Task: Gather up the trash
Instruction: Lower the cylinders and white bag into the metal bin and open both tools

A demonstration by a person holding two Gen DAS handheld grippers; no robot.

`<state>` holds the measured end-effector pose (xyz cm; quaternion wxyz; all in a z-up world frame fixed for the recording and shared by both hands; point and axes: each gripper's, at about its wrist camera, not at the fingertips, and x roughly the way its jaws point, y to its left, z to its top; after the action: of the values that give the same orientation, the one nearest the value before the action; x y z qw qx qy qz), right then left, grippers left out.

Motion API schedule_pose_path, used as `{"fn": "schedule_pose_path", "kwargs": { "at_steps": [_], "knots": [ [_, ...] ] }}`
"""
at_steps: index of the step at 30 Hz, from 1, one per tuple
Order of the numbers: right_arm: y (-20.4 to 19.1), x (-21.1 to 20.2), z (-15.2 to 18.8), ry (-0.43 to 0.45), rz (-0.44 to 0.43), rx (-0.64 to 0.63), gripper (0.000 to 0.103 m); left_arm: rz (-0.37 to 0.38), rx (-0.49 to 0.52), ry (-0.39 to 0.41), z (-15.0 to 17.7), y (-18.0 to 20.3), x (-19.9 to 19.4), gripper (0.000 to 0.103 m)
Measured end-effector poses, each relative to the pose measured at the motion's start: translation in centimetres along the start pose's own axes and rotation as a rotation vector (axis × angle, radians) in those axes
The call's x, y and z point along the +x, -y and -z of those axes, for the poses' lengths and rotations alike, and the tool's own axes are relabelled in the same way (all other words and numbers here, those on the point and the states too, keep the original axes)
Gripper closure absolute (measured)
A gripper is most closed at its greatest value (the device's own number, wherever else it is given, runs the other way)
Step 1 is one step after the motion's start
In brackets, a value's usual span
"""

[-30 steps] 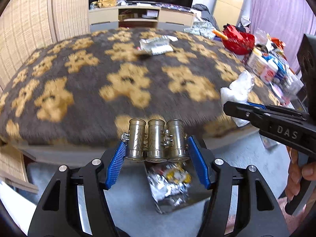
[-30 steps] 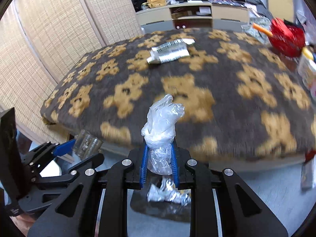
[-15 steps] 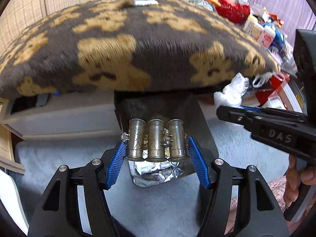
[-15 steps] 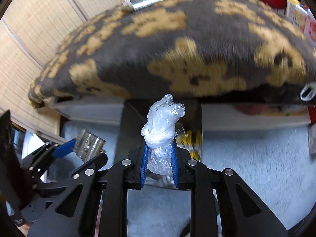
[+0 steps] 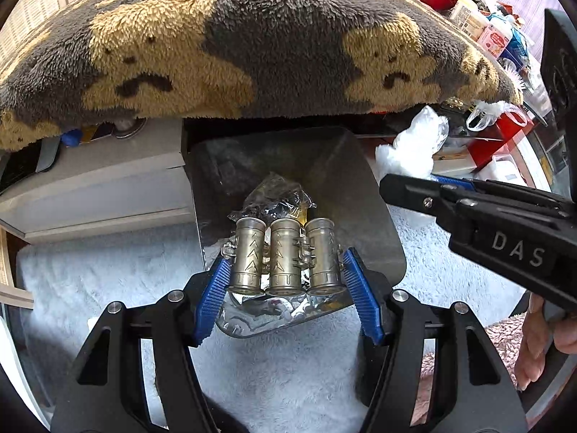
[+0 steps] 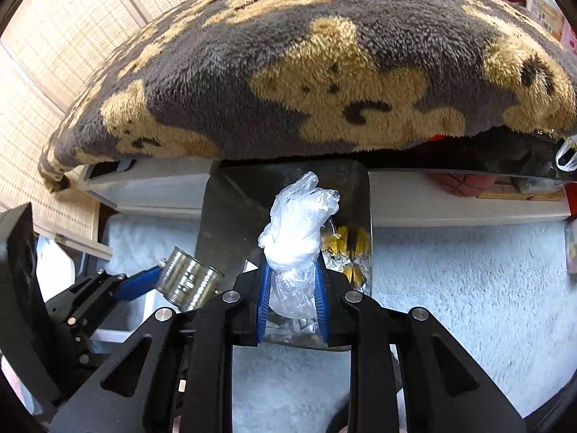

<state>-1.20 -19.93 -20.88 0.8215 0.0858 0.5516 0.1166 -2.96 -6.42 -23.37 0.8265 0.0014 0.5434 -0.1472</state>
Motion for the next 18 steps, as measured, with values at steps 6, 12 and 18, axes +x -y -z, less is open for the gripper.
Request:
{"fn": "schedule_pose_path", "kwargs": {
  "at_steps": [6, 12, 18],
  "knots": [
    [0.7, -0.5, -0.4, 0.017, -0.001, 0.039, 0.061, -0.017, -0.008, -0.004, -0.3, -0.4, 0.0, 0.038],
    [1.1, -1.0, -0.7, 0.037, -0.013, 0.064, 0.046, -0.013, -0.017, 0.026, -0.6, -0.6, -1.0, 0.025],
    [1.6, -2.6, -1.3, 0.087, 0.002, 0.080, 0.016, -0.025, -0.018, 0.064, -0.9, -0.9, -2.7, 0.013]
  ]
}}
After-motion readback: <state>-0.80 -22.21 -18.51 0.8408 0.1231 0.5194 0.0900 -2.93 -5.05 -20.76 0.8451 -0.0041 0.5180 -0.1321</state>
